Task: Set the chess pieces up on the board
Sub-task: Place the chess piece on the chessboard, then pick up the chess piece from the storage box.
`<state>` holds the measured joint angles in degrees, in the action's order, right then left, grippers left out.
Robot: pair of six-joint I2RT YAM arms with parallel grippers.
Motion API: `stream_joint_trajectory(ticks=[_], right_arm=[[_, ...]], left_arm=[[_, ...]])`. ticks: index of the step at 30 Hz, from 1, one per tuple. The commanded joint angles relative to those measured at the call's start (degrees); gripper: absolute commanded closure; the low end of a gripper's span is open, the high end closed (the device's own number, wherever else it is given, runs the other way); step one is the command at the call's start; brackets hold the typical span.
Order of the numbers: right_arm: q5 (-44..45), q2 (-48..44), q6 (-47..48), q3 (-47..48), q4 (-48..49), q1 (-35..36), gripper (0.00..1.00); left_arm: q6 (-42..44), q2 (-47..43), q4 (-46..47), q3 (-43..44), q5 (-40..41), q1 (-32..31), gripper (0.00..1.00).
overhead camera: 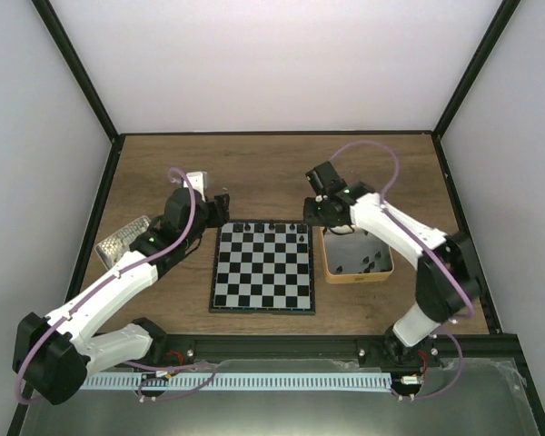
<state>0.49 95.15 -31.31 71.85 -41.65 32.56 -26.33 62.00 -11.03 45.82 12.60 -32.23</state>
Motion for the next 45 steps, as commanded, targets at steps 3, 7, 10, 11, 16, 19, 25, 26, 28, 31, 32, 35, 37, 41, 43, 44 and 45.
stream_joint_trajectory(ticks=[3,7,10,11,16,19,25,26,28,31,32,35,37,41,43,44,45], right_arm=[[12.9,-9.2,-6.0,-8.6,1.7,-5.8,0.70],[13.3,-11.7,-5.9,-15.6,5.7,-11.8,0.65],[13.9,-10.9,-5.0,-18.3,8.9,-14.0,0.63],[14.1,-10.3,-4.5,-19.0,9.9,-14.7,0.63],[13.1,-7.1,-2.2,-21.5,15.9,-18.6,0.64],[12.6,-5.0,-0.9,-21.7,18.1,-19.8,0.65],[11.6,-2.3,0.5,-22.1,20.9,-22.2,0.66],[11.0,-2.1,1.0,-22.2,21.6,-22.3,0.66],[9.5,-1.2,2.1,-22.1,22.5,-22.7,0.67],[6.9,0.2,2.6,-22.1,23.5,-23.3,0.72],[6.5,0.4,2.4,-22.1,23.5,-23.3,0.75],[6.0,0.1,1.6,-22.2,23.4,-23.3,0.82],[5.8,-0.7,1.5,-22.5,23.2,-23.3,0.87],[6.1,-2.6,0.1,-22.1,19.4,-23.3,0.96],[5.3,-4.0,-0.3,-21.7,17.1,-23.3,0.97],[4.6,-5.1,-0.5,-21.7,16.3,-23.2,0.97],[3.7,-6.5,-0.5,-22.0,15.6,-23.1,0.97]], left_arm=[[0.7,0.5,1.2,0.5,-1.4,0.3,0.36],[0.6,1.1,1.5,0.8,-2.4,0.3,0.36],[0.7,1.7,1.2,1.4,-2.7,0.3,0.37],[0.7,1.9,1.0,1.5,-2.7,0.3,0.36],[0.6,1.7,0.6,1.6,-2.8,0.4,0.36],[0.5,1.8,0.5,1.8,-3.0,0.3,0.36],[0.5,1.9,0.5,2.0,-3.1,0.3,0.36],[0.4,2.0,0.5,2.1,-3.2,0.3,0.36],[0.4,2.1,0.6,2.1,-3.3,0.3,0.36],[0.3,2.3,0.6,2.2,-3.5,0.4,0.36],[0.4,2.3,0.5,2.2,-3.5,0.3,0.36],[0.2,2.2,0.3,2.2,-3.6,0.3,0.36],[0.2,2.2,0.3,2.2,-3.8,0.3,0.37],[0.1,2.1,0.8,2.2,-4.7,0.3,0.36],[-0.2,2.2,1.2,2.2,-5.4,0.3,0.36],[-0.2,2.2,1.4,2.1,-6.0,0.3,0.36],[-0.4,2.3,1.6,2.2,-6.5,0.4,0.35]])
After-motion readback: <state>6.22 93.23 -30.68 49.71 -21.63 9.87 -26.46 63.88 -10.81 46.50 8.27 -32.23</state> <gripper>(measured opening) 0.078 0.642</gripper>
